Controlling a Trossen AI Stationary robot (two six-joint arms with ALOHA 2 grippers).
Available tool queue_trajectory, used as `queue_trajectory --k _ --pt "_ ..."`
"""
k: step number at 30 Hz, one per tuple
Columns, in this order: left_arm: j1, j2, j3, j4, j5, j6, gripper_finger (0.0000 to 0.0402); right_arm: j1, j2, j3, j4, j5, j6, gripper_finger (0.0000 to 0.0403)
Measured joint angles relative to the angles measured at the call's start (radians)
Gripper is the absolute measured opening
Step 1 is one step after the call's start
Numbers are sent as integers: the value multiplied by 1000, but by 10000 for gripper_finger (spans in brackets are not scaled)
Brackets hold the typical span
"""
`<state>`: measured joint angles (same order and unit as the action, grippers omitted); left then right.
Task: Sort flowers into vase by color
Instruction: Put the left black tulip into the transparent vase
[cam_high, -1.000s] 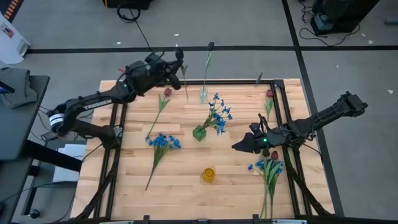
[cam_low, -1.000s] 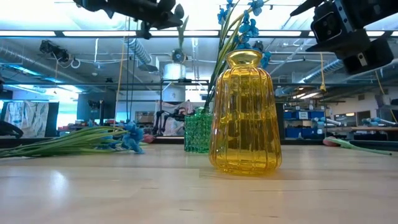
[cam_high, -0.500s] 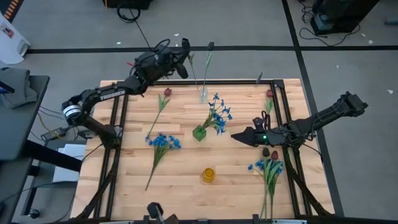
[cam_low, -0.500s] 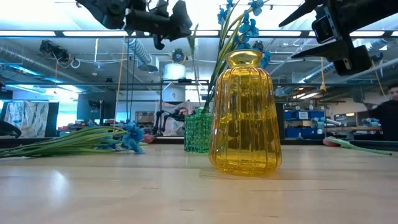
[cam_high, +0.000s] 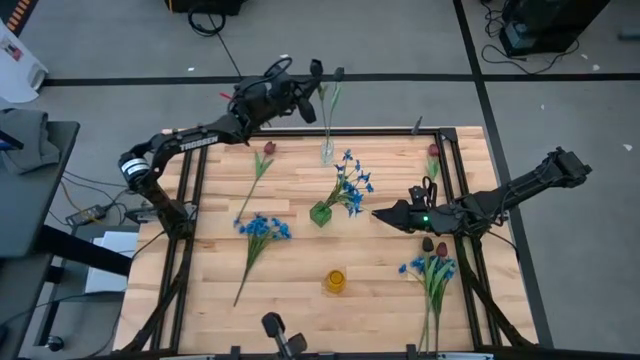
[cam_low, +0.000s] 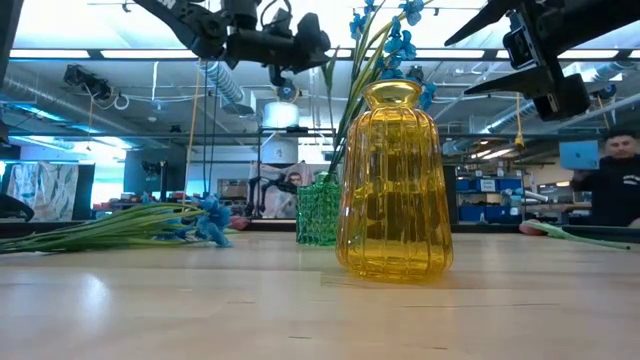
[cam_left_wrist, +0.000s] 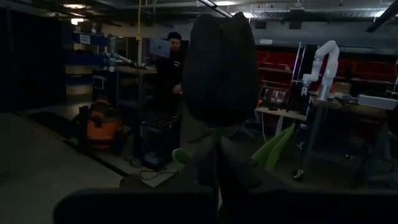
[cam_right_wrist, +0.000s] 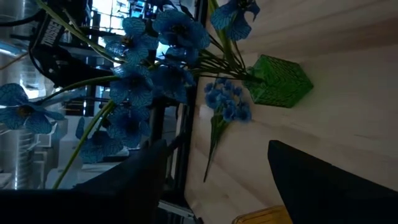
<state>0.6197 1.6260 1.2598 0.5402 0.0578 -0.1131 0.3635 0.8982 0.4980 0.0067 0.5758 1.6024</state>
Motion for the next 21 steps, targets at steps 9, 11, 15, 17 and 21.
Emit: queue_trajectory --k 9,11,15,17,21 --pt "0 0 0 -74 0 -1 6 0 0 0 0 0 2 287" --pt "0 0 0 -88 0 7 6 0 0 0 0 0 2 287" --pt "0 0 0 -94 0 8 6 0 0 0 0 0 2 287" --pt "0 0 0 -97 0 8 6 0 0 0 0 0 2 287" --pt "0 0 0 -121 0 9 6 0 0 0 0 0 2 287"
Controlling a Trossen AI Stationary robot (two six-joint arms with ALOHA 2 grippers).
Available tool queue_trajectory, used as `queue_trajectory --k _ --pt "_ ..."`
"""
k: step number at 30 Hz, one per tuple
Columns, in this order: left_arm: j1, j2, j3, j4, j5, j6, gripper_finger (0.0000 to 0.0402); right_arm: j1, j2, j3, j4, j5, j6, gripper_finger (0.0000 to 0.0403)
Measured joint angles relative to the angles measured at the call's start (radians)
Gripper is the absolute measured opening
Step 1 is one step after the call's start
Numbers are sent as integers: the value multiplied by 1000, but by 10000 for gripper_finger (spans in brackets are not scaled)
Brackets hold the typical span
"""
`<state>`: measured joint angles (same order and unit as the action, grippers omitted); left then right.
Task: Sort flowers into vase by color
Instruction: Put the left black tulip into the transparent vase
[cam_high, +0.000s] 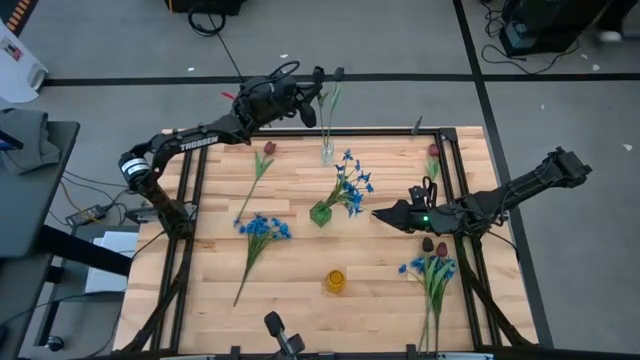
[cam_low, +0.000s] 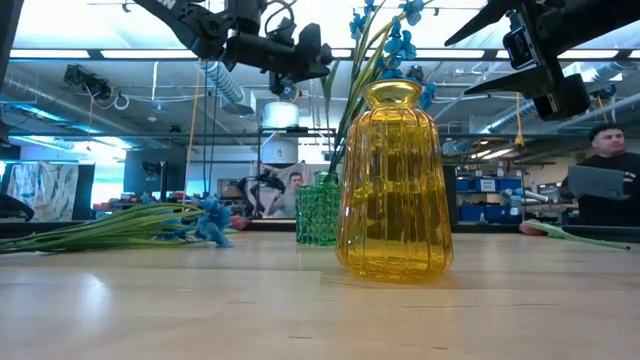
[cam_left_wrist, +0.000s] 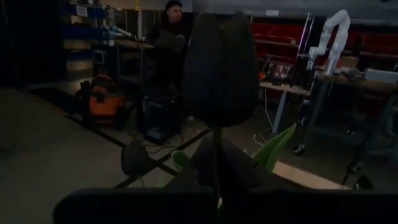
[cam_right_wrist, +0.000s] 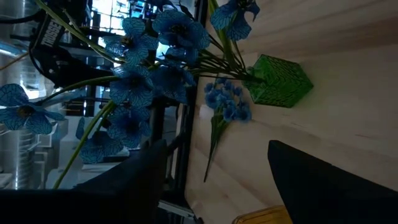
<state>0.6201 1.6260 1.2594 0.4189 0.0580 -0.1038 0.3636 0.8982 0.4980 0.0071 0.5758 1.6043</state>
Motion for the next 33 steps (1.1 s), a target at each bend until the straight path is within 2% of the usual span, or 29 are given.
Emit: queue_trajectory --k 7,24,28,33 --pt "-1 31 0 -42 17 18 6 0 0 0 0 0 0 287" --pt "-6 121 -1 -23 64 -5 8 0 0 0 0 0 -3 287" --pt "-6 122 -1 4 74 -1 31 0 0 0 0 0 -3 287" --pt "-7 122 -1 32 78 0 82 0 0 0 0 0 -3 287"
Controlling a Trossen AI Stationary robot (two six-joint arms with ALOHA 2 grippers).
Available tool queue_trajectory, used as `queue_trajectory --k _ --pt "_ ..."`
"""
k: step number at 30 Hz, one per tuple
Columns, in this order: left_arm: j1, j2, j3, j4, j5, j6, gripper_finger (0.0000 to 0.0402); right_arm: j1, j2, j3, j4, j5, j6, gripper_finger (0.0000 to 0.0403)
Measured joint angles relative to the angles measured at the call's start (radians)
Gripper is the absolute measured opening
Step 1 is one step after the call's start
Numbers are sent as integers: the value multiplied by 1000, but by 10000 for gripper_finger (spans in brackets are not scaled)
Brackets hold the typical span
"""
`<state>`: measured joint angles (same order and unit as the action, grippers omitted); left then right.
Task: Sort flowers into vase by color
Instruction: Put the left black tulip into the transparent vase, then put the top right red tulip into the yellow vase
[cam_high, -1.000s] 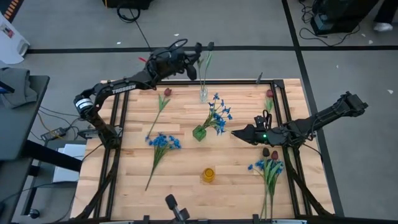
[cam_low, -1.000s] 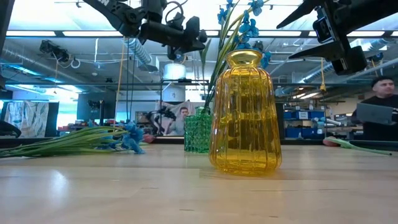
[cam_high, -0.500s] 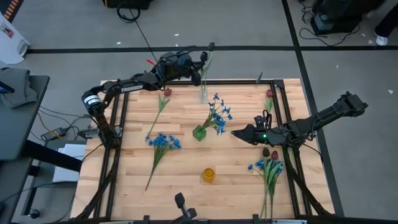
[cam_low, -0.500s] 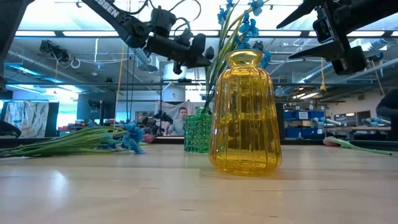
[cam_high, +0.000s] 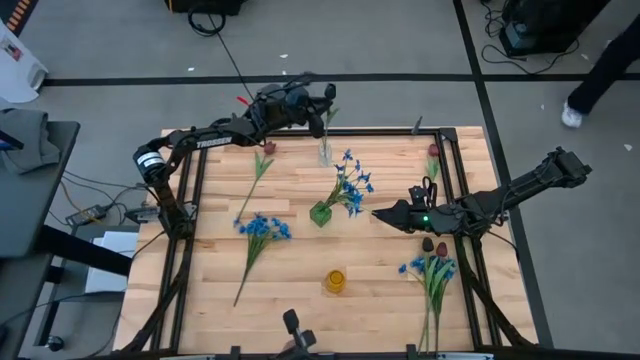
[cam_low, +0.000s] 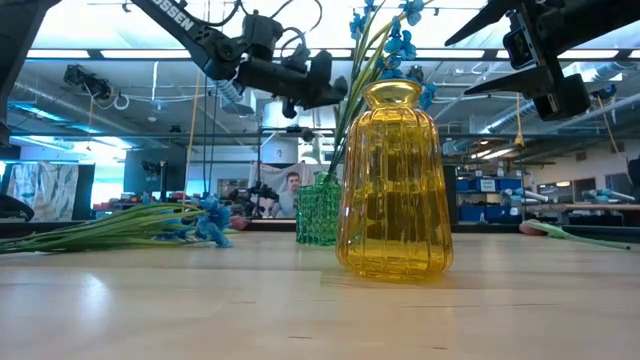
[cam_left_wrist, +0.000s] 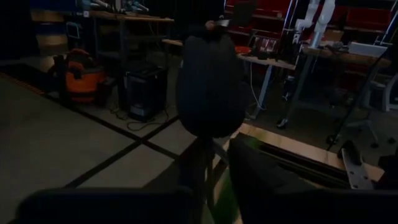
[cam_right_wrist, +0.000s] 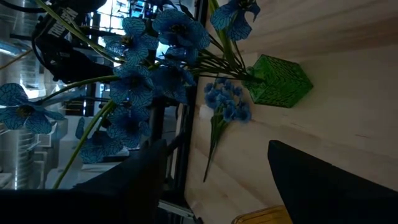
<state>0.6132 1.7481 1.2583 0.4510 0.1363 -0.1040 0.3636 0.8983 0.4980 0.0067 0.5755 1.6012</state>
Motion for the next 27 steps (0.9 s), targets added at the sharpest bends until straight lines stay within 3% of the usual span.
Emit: queue_trajectory --k 16,27 --pt "0 0 0 11 23 -1 199 0 0 0 0 0 -15 287" --pt "0 0 0 -83 22 54 307 0 0 0 0 0 -27 287"
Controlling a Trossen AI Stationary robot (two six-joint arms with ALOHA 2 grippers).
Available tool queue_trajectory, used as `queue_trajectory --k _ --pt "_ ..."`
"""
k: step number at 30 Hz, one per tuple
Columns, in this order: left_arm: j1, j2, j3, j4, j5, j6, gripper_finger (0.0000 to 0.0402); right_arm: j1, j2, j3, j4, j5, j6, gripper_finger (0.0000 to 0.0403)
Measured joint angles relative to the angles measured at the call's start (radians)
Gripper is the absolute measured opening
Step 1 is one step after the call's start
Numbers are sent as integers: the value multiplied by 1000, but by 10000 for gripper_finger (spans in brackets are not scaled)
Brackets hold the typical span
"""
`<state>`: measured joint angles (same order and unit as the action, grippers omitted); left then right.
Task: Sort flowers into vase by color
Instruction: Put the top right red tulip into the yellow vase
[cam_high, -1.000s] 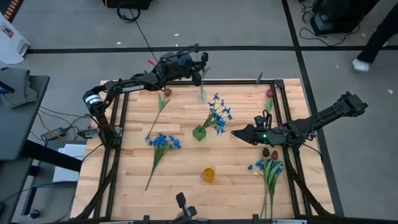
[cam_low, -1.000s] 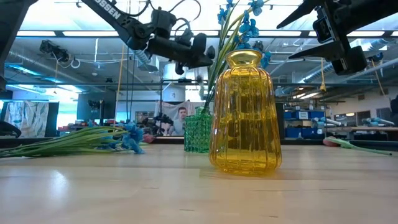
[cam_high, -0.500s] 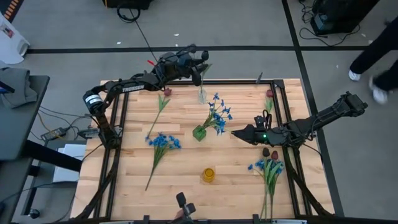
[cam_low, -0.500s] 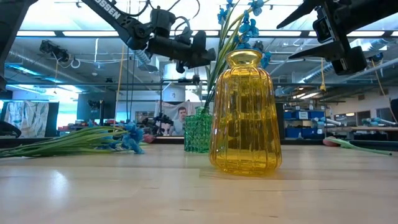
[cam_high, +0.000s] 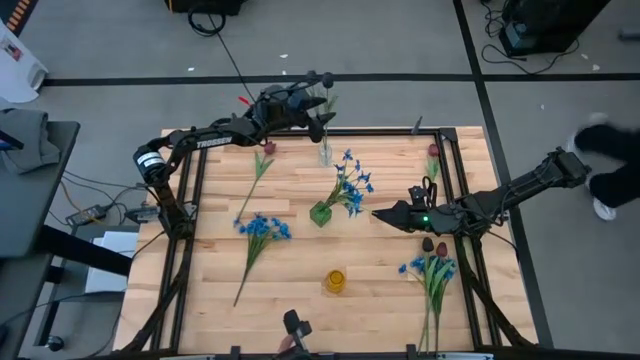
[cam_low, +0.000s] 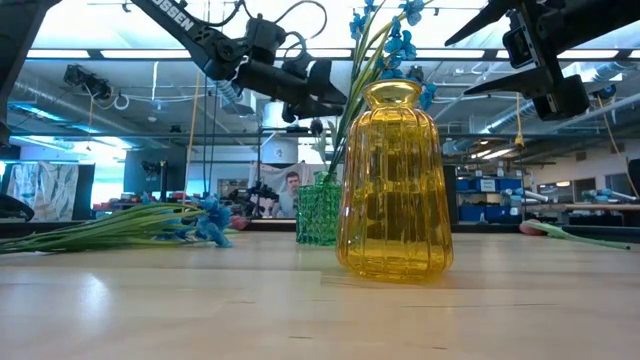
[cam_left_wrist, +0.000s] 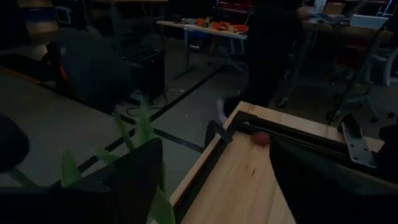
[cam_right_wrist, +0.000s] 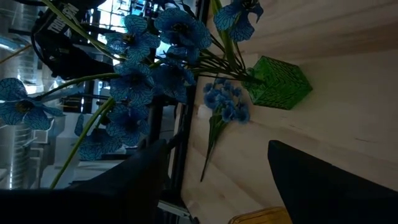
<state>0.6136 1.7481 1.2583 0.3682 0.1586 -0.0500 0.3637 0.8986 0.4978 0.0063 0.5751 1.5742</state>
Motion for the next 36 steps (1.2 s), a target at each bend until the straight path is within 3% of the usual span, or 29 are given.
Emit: queue_trajectory --k 7,13,22,36 --pt "0 -2 0 -19 58 14 355 0 0 0 0 0 -1 287" --pt "0 -14 0 -33 179 -26 357 0 0 -1 17 -28 -56 287" --pt "0 -137 0 -97 192 -31 356 0 0 -1 150 -76 -237 287" --pt "-1 -272 0 -706 168 -33 355 0 -55 1 250 -135 -465 277"
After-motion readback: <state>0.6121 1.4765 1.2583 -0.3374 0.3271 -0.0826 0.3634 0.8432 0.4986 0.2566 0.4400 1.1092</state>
